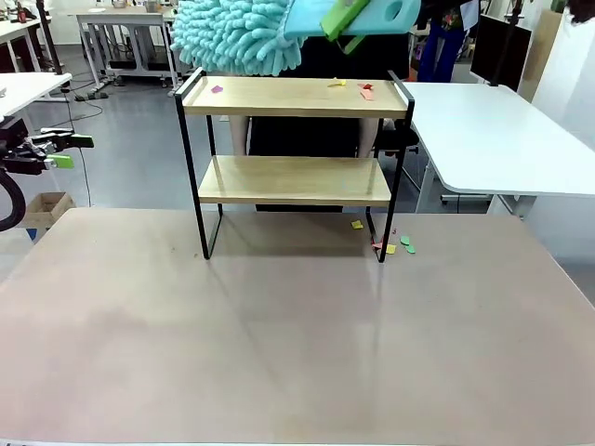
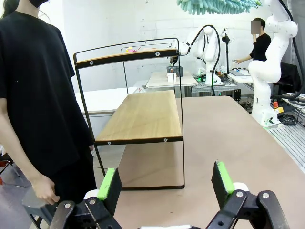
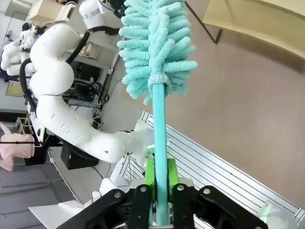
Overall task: Clean the shelf.
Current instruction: Clean the specific section of the Shelf indicated by the human with the Duster.
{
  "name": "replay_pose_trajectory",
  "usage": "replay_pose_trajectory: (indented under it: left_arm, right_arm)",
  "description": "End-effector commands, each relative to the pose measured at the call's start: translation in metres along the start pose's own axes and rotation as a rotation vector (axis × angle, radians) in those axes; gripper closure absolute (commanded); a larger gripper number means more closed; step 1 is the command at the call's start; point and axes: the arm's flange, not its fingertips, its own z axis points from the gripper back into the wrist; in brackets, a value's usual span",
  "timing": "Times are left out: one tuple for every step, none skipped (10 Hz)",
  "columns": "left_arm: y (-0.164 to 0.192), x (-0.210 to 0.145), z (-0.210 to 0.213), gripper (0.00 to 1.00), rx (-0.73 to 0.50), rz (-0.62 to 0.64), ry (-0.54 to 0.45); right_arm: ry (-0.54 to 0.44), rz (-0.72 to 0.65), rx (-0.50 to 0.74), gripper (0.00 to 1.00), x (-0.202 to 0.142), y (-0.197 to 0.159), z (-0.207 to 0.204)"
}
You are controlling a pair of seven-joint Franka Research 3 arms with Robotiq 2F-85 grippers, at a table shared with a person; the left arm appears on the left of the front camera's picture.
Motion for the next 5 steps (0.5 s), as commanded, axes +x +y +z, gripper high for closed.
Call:
replay_pose_trajectory:
  left_arm:
    - [-0.001, 0.003, 0.000, 0.00, -0.003, -0.010, 0.003]
    - [-0.001, 0.003, 0.000, 0.00, -0.003, -0.010, 0.003]
    - [-0.001, 0.003, 0.000, 0.00, -0.003, -0.010, 0.003]
    - [-0.001, 0.003, 0.000, 0.00, -0.003, -0.010, 0.003]
    - [-0.001, 0.003, 0.000, 0.00, -0.003, -0.010, 0.003]
  right_arm:
    - [0.006, 0.011, -0.004, 0.87, -0.005, -0.003, 0.005]
    - [0.006, 0.011, -0.004, 0.87, -0.005, -0.003, 0.005]
    - [0.006, 0.011, -0.004, 0.87, -0.005, -0.003, 0.005]
    - [0.006, 0.011, -0.001, 0.87, -0.003, 0.002, 0.001]
    - [-0.107, -0.053, -0.074, 0.87, 0.025, 0.027, -0.016]
